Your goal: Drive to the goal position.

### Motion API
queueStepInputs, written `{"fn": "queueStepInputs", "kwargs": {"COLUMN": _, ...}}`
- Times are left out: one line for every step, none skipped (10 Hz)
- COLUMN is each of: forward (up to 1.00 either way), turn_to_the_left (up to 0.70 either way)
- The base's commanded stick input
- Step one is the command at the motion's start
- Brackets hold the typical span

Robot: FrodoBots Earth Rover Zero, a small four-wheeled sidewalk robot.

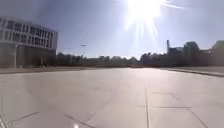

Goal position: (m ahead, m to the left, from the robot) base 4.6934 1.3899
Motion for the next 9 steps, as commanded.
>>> {"fn": "queueStepInputs", "kwargs": {"forward": 0.7, "turn_to_the_left": -0.06}}
{"fn": "queueStepInputs", "kwargs": {"forward": 0.7, "turn_to_the_left": -0.03}}
{"fn": "queueStepInputs", "kwargs": {"forward": 0.7, "turn_to_the_left": -0.01}}
{"fn": "queueStepInputs", "kwargs": {"forward": 0.7, "turn_to_the_left": -0.01}}
{"fn": "queueStepInputs", "kwargs": {"forward": 0.7, "turn_to_the_left": 0.0}}
{"fn": "queueStepInputs", "kwargs": {"forward": 0.7, "turn_to_the_left": 0.0}}
{"fn": "queueStepInputs", "kwargs": {"forward": 0.7, "turn_to_the_left": 0.0}}
{"fn": "queueStepInputs", "kwargs": {"forward": 0.7, "turn_to_the_left": 0.0}}
{"fn": "queueStepInputs", "kwargs": {"forward": 0.7, "turn_to_the_left": -0.01}}
